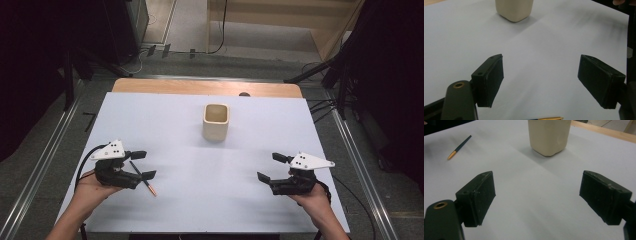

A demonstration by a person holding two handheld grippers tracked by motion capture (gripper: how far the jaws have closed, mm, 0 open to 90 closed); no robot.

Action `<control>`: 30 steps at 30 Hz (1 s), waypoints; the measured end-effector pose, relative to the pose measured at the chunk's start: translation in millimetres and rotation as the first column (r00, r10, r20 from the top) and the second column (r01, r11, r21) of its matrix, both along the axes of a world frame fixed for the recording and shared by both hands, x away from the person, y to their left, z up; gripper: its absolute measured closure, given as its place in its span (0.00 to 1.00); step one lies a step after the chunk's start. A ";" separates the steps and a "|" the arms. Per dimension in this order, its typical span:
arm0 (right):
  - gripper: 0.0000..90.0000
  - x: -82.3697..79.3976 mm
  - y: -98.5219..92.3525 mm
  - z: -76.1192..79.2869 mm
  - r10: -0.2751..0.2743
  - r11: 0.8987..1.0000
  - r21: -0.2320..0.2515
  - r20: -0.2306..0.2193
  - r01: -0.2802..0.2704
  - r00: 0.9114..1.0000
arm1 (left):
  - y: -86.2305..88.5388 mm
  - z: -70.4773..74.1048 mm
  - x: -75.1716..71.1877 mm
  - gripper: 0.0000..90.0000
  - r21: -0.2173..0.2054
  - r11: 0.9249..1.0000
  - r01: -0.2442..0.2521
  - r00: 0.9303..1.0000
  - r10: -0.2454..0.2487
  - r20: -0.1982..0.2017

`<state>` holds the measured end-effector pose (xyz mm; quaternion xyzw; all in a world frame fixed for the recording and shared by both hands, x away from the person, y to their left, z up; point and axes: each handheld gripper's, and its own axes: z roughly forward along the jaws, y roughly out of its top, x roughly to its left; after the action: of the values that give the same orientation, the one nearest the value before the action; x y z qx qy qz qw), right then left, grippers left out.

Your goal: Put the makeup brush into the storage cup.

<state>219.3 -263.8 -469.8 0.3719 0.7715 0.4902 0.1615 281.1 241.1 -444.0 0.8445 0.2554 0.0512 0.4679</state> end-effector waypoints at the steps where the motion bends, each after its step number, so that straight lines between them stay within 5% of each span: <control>1: 0.15 -0.1 0.0 0.1 -0.002 1.000 0.003 -0.001 0.002 1.000 | 0.1 -0.1 0.0 0.24 0.000 1.000 0.000 1.000 0.000 0.000; 30: 0.15 -0.8 0.1 -0.4 0.003 1.000 -0.001 -0.004 -0.003 1.000 | 1.8 0.5 0.3 0.24 -0.005 1.000 -0.016 1.000 0.016 0.003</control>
<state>218.5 -263.7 -470.2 0.3715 0.7727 0.4894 0.1594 281.5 242.9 -443.5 0.8411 0.2616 0.0556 0.4702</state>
